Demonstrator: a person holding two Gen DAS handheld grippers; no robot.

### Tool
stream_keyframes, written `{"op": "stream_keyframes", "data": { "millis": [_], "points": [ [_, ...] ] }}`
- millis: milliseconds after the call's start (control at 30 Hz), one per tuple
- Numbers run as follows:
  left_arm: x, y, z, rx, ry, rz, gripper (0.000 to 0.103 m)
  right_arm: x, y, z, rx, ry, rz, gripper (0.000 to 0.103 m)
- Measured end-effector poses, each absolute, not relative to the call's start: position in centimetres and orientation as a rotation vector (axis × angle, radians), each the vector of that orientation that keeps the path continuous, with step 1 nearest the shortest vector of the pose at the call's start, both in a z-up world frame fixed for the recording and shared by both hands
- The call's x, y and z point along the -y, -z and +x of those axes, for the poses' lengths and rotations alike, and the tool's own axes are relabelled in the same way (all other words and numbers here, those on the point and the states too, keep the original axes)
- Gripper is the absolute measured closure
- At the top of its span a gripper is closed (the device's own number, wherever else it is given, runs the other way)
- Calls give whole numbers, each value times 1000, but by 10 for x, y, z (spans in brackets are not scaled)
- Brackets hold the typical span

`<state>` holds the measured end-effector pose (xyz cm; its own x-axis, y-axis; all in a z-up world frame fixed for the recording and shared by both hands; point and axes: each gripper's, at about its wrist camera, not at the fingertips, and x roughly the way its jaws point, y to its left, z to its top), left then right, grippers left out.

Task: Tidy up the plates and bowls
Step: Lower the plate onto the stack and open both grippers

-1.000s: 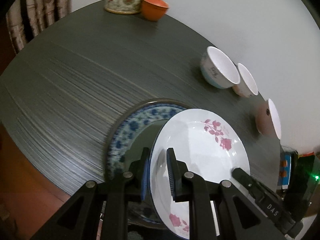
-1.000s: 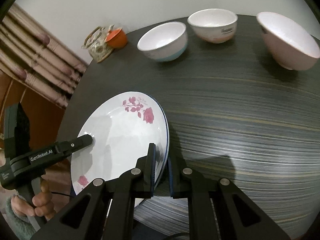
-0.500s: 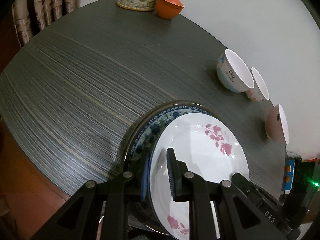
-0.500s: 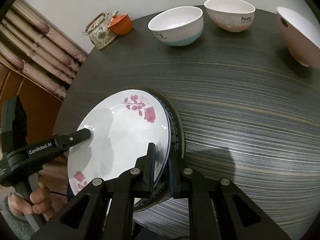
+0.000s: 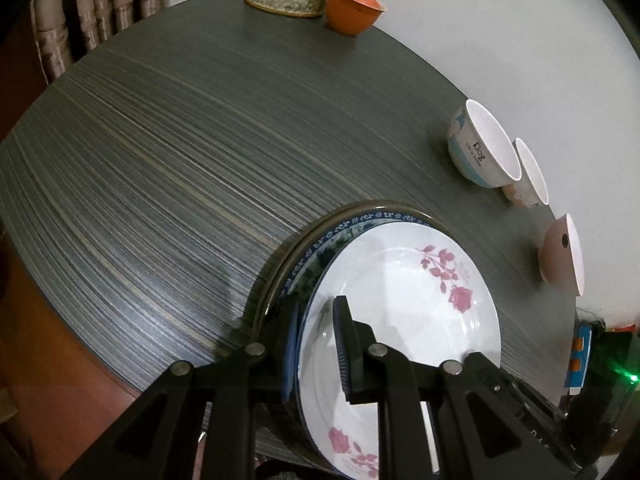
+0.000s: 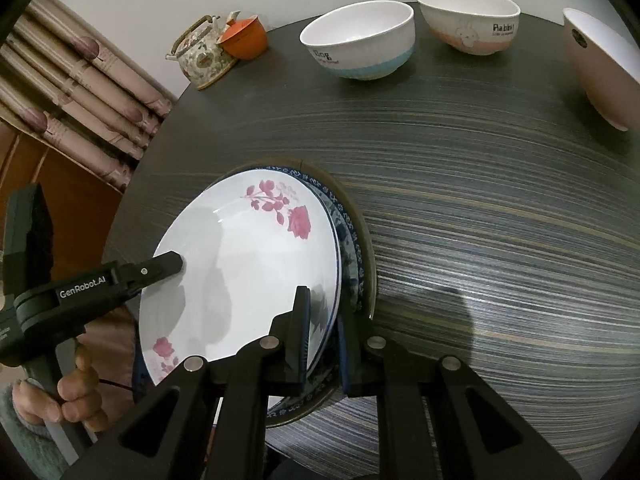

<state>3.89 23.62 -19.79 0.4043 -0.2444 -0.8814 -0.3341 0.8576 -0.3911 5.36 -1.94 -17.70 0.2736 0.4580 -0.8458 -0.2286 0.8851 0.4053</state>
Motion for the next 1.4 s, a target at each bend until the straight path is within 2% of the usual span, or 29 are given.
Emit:
{"op": "stream_keyframes", "data": {
  "millis": [333,600,800,1000,1400],
  "points": [
    [-233,198,39,-1146,-87,-523,86,13,176,51,-1197,-453,184,88],
    [-229,197,42,-1143,-95,-480,79,4,173,49,-1172,-440,128,80],
    [-216,195,44,-1142,-100,-391,70,-5,170,48,-1171,-423,79,74],
    [-219,196,44,-1139,-98,-405,70,-10,168,48,-1181,-399,54,69],
    [-218,194,42,-1125,-120,-399,70,-17,168,46,-1184,-367,10,68]
  ]
}}
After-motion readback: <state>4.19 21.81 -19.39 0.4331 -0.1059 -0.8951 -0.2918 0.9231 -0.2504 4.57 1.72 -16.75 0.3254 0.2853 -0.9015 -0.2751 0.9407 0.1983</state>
